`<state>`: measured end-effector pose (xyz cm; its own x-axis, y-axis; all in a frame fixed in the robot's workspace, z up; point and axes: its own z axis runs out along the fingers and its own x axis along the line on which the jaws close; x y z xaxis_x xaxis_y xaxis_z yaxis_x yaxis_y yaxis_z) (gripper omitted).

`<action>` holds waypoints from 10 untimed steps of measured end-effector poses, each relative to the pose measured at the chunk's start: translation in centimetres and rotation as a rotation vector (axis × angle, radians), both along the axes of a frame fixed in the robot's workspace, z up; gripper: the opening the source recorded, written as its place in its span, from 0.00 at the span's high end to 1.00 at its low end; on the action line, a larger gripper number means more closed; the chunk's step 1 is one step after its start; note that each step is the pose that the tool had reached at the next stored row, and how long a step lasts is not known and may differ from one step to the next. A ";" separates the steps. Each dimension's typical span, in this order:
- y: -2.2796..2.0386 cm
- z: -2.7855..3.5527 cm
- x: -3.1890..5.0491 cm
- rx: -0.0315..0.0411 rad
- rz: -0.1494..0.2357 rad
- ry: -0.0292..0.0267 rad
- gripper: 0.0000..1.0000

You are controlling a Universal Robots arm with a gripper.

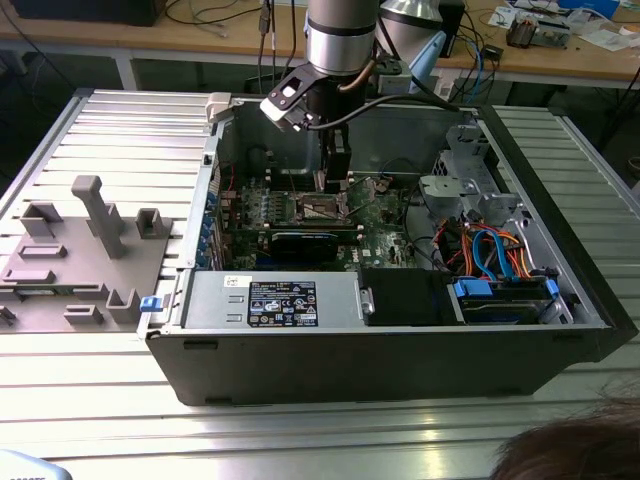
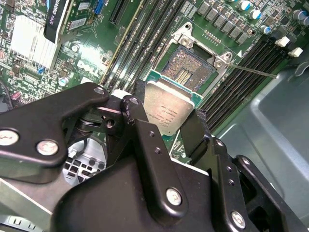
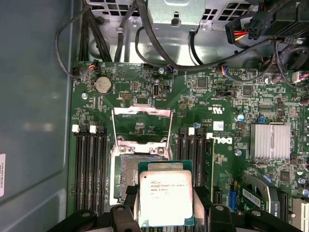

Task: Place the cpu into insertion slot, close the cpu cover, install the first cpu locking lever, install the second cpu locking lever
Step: 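Place the cpu into insertion slot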

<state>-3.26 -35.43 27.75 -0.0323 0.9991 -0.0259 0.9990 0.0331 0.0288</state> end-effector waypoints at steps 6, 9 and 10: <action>0.00 -0.02 0.00 -0.0010 -0.005 0.0000 0.46; 0.00 -0.02 0.00 -0.0019 -0.008 0.0000 0.46; 0.00 -0.02 0.00 -0.0020 -0.009 0.0000 0.46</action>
<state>-3.26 -35.43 27.72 -0.0232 0.9993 -0.0279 0.9993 0.0240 0.0288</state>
